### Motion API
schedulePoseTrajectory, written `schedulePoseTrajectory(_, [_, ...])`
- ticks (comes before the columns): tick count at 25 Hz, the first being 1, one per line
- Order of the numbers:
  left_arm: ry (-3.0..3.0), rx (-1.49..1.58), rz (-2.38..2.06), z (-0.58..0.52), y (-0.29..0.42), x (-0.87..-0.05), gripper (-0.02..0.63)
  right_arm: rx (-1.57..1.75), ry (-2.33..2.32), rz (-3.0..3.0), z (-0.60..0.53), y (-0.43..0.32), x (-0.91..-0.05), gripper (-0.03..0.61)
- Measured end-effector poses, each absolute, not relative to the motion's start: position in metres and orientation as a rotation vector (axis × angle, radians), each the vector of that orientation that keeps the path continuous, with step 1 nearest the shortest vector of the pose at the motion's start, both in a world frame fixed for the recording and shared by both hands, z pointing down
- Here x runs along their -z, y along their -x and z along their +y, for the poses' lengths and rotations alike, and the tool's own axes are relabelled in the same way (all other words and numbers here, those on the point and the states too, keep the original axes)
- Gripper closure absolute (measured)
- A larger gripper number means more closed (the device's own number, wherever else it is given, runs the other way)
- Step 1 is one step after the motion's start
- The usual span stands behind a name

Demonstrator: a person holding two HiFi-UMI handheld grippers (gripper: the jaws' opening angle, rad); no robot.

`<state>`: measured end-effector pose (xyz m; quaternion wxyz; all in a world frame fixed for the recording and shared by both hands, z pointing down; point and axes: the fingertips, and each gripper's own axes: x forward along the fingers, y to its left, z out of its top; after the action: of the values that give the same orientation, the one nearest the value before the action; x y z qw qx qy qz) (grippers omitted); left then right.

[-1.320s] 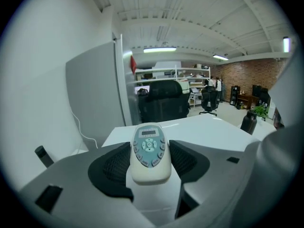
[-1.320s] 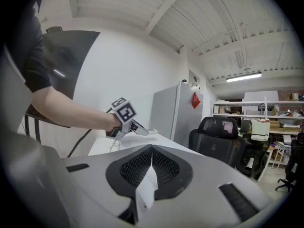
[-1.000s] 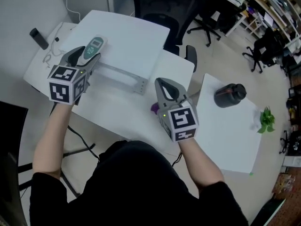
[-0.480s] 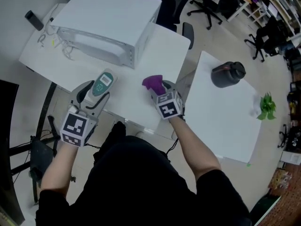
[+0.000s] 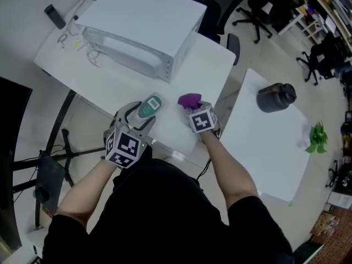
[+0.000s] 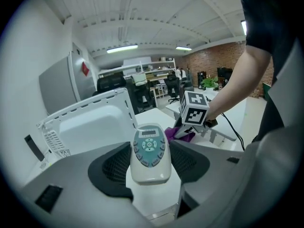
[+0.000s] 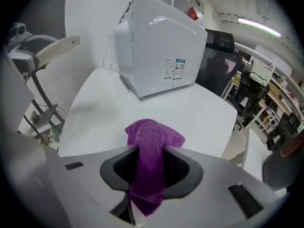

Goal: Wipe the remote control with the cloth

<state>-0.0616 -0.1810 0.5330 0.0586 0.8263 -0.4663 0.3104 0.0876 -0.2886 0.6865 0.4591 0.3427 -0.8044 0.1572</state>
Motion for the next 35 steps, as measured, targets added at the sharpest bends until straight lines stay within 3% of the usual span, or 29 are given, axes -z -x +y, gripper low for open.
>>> schedulePoseTrajectory(9, [-2.513, -1.021, -1.466, -0.154, 0.043, -0.533, 0.371, -0.247, -0.869, -2.311, -0.23, -0.071, -0.555, 0.457])
schedulePoseTrajectory(15, [-2.576, -1.138, -1.466, -0.127, 0.029, -0.528, 0.371, -0.076, -0.592, -2.592, -0.144, -0.015, -0.458, 0.459])
schedulePoseTrajectory(21, [-2.699, -1.215, -1.452, -0.103, 0.024, -0.511, 0.371, 0.024, -0.309, -2.508, -0.08, 0.032, -0.465, 0.459])
schedulePoseTrajectory(31, [-2.809, -1.216, -1.455, -0.063, 0.055, -0.474, 0.371, -0.021, -0.641, -2.369, -0.102, 0.022, -0.462, 0.46])
schedulePoseTrajectory(35, [-2.808, -1.206, -1.46, -0.059, 0.07, -0.475, 0.371, 0.005, -0.574, -2.445, -0.07, 0.051, -0.438, 0.46])
